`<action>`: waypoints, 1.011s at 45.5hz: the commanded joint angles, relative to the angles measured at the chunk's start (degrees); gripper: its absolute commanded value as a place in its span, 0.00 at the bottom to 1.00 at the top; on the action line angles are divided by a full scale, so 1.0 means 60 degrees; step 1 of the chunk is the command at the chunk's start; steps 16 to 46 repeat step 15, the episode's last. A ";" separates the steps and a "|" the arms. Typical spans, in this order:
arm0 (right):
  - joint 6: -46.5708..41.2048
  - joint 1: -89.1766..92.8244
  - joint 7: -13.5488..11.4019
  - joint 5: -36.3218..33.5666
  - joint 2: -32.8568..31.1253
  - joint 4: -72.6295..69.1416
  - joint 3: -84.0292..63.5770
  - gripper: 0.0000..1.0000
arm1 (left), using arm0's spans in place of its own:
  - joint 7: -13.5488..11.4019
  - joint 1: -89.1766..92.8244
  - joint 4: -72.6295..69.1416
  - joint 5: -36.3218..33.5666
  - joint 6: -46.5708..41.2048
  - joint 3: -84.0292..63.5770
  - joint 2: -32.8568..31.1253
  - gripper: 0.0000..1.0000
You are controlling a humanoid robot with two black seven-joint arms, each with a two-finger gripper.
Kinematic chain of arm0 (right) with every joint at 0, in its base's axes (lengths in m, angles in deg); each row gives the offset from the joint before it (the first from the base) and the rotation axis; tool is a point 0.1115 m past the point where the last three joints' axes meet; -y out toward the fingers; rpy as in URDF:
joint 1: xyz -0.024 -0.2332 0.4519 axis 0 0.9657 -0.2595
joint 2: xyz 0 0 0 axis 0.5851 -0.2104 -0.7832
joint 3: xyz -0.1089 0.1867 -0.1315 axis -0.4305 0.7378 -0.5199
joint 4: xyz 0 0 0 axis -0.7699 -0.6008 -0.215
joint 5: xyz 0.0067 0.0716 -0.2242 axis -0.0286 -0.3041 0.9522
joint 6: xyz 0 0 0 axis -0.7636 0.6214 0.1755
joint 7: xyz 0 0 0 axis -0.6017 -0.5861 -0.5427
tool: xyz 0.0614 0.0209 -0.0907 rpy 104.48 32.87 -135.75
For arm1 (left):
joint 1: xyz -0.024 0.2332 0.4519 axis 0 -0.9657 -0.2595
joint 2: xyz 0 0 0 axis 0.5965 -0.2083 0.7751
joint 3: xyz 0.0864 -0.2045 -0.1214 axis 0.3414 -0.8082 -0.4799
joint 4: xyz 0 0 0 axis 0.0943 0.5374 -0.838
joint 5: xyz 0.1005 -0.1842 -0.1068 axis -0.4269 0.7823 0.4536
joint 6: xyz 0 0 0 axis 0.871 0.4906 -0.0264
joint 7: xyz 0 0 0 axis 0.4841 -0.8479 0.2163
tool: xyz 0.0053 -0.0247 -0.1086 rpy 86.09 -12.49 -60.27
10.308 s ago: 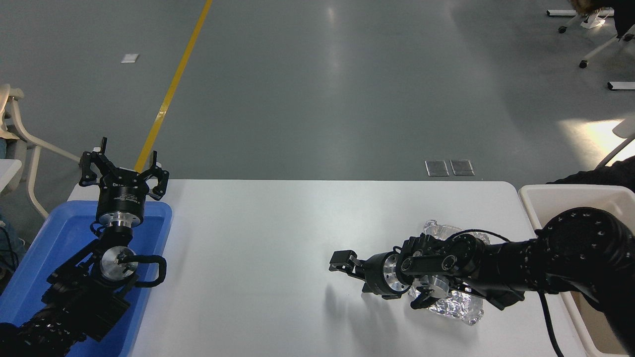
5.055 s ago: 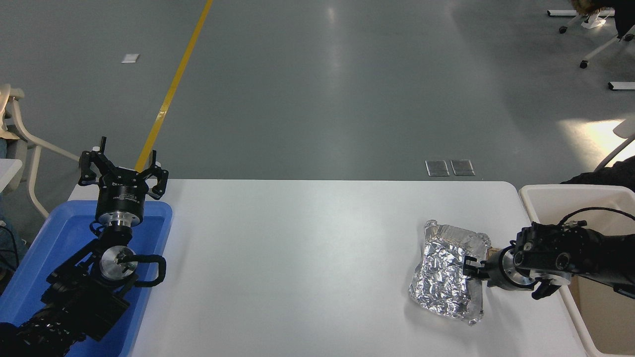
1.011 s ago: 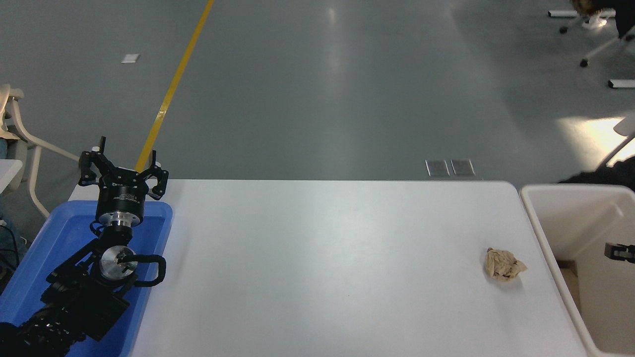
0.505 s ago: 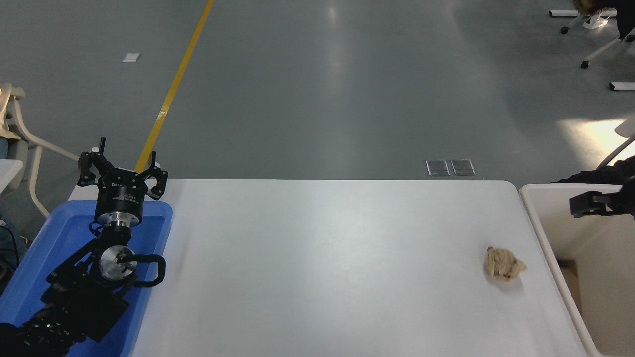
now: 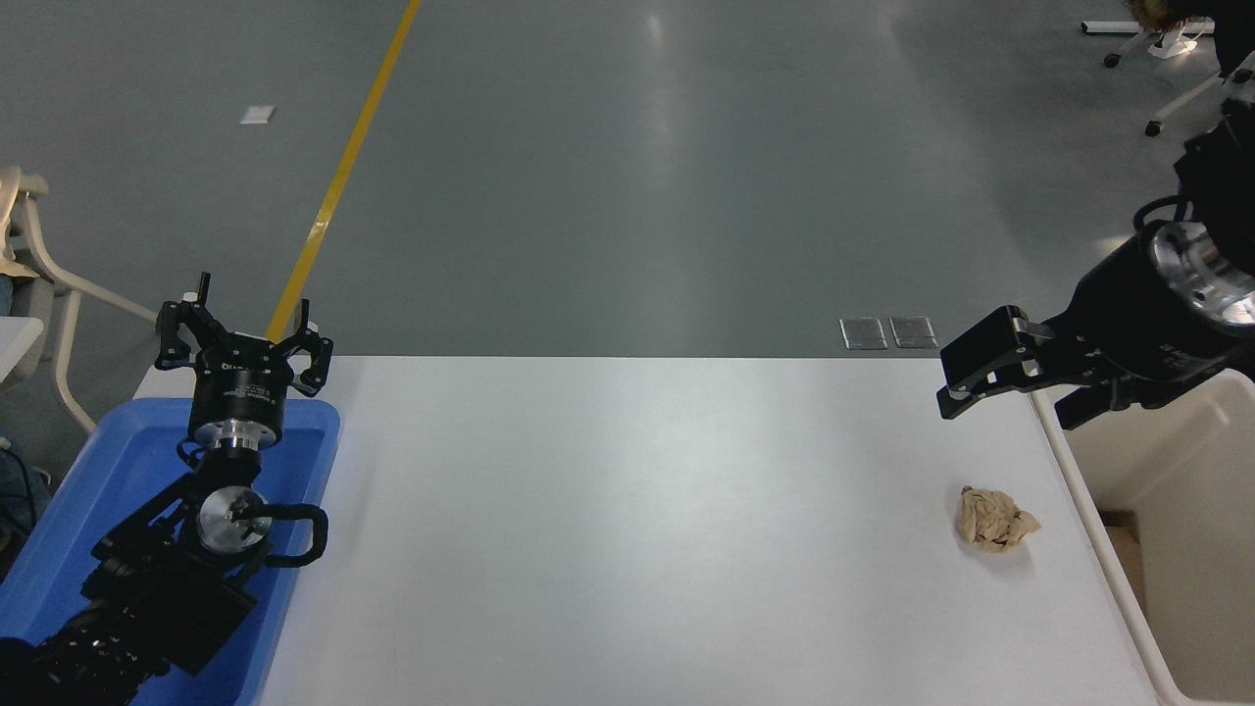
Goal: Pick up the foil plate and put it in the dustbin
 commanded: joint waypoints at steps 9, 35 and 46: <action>-0.0308 -0.0716 0.0082 -0.0564 0.0461 -0.0373 0.0041 1.00 | -0.0001 0.0000 0.0004 0.0004 -0.0015 -0.0001 -0.0002 0.99; -0.0323 -0.0701 0.0083 -0.0564 0.0446 -0.0373 0.0070 1.00 | -0.0001 0.0000 -0.0010 0.0004 -0.0015 -0.0001 -0.0002 0.99; -0.0323 -0.0701 0.0083 -0.0564 0.0446 -0.0373 0.0070 1.00 | -0.0001 0.0000 -0.0010 0.0004 -0.0015 -0.0001 -0.0002 0.99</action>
